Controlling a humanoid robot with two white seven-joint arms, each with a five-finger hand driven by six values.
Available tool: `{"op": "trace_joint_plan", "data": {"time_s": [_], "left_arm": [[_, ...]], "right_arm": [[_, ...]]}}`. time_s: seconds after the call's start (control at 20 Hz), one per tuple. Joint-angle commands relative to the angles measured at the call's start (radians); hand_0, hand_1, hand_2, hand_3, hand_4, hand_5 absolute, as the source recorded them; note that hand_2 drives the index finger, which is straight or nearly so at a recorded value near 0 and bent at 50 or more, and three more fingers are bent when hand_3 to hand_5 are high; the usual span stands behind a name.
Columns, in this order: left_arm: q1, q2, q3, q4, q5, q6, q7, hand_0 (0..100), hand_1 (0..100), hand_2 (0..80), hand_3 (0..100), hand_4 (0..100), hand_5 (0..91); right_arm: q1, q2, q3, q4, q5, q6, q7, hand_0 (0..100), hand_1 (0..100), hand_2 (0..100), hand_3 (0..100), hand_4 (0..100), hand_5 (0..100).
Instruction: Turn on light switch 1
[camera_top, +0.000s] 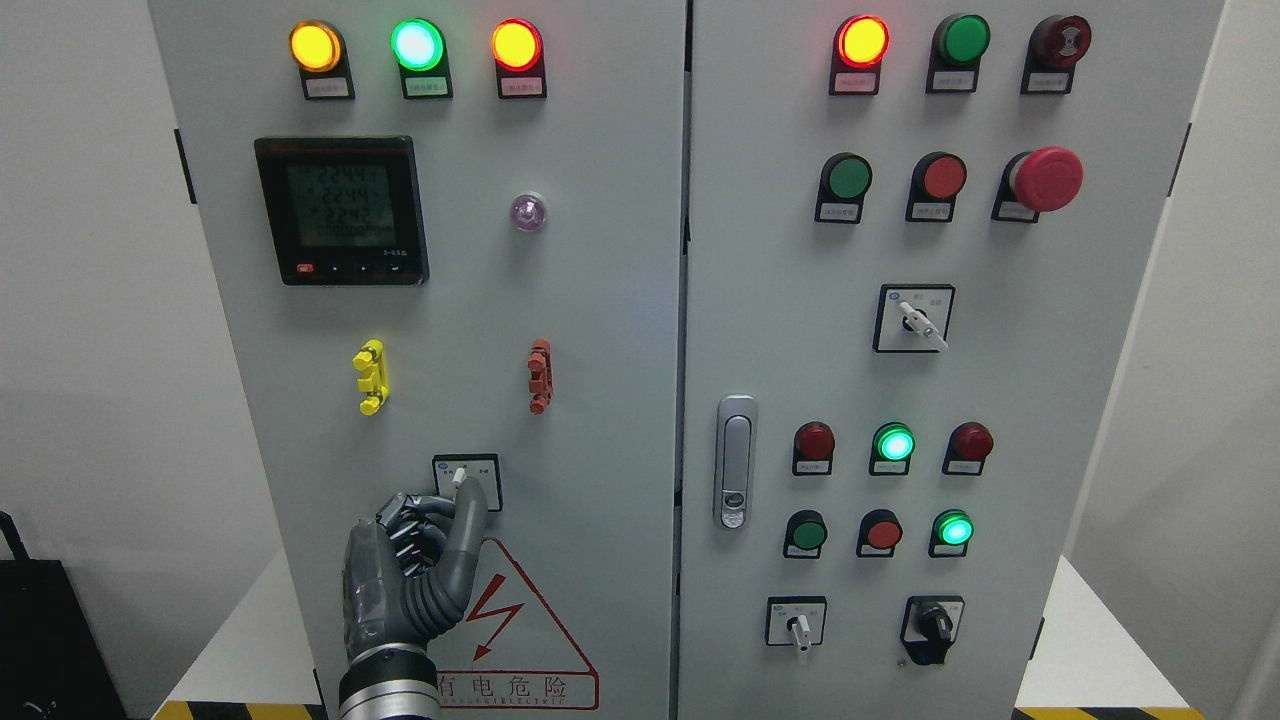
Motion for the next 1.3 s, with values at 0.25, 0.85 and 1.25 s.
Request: {"op": "trace_joint_plan", "data": {"time_s": [0.25,0.85,1.25], "left_arm": [[0.0,0.0,0.0,0.0,0.001,-0.001,0.001,46,41,58.1,96,93,85.8],[0.0,0.0,0.0,0.0,0.002,-0.001,0.001,52,36,58.2,97,94,85.9],[0.001,0.0,0.0,0.002,0.007,-0.002,0.001,54,35,58.1,97,94,85.9]], "right_arm": [[0.0,0.0,0.0,0.0,0.0,-0.001,0.001,5,0,0,0,0,0],[0.0,0.0,0.0,0.0,0.0,-0.001,-0.001,5,0,0,0,0,0],[0.0,0.0,0.0,0.0,0.0,-0.001,0.001,5,0,0,0,0,0]]}}
